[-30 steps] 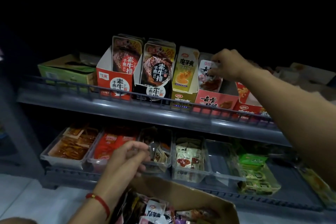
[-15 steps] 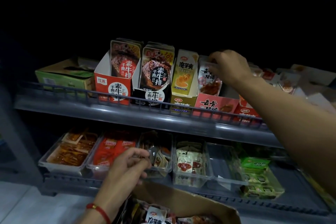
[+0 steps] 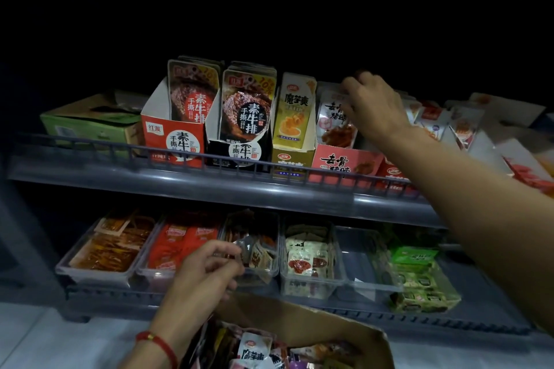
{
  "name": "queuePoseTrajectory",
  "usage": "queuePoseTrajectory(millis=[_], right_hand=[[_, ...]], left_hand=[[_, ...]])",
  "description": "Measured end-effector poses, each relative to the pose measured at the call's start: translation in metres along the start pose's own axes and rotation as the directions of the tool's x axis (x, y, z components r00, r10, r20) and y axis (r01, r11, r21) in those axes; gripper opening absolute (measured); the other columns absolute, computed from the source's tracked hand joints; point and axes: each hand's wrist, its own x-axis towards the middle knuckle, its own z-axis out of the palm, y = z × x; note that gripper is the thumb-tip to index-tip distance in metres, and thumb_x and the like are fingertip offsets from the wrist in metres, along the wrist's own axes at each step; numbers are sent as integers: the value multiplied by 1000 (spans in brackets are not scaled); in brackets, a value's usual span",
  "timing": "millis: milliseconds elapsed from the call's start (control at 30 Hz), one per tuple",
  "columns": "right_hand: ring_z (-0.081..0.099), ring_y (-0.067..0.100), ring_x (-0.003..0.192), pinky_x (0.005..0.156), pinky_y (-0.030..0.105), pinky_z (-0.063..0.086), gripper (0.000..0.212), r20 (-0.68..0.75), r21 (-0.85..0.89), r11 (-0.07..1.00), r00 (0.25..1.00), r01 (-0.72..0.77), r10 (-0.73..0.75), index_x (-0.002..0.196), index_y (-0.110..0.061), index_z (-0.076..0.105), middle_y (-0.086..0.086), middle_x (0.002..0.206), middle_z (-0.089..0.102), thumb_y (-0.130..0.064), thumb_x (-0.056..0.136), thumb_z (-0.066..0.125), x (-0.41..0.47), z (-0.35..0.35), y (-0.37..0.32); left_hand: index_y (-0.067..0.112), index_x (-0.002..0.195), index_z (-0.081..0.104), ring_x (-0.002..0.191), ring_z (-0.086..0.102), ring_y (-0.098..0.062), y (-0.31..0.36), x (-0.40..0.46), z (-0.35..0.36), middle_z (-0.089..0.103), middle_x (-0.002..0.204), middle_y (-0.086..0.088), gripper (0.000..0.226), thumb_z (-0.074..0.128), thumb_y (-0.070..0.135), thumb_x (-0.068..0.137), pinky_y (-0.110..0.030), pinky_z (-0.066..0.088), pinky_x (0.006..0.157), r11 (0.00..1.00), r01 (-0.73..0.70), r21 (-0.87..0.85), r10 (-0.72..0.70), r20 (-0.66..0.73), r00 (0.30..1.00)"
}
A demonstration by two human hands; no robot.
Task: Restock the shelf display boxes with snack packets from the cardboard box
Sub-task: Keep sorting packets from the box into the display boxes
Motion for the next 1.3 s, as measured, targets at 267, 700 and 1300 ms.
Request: queuePoseTrajectory(millis=[267,700,1300], right_hand=[[57,43,114,85,45,49,47,136,45,990,983,-132,125,140,-3,50,25,125,58,-16,98,66,-3,3,3],[62,41,111,88,45,53,35,99,155,946,957,-284,271,129,-7,63,23,124,62,-7,95,68,10,16,13],[64,33,111,90,42,56,29,251,327,880,929,-345,271,118,-11,67,15,118,67,-13,90,76,25,1,15]], left_hand=[[23,99,70,81,71,-26,-6,-1,5,76,92,-7,18,72,7,90,-33,53,65,999,25,44,-27,32,999],[24,99,71,83,72,-26,-8,3,5,76,93,-7,20,74,7,89,-33,54,66,999,33,26,-35,49,998],[29,95,72,78,72,-25,-13,7,6,76,88,-6,24,74,7,87,-35,53,66,999,46,20,-47,33,998]])
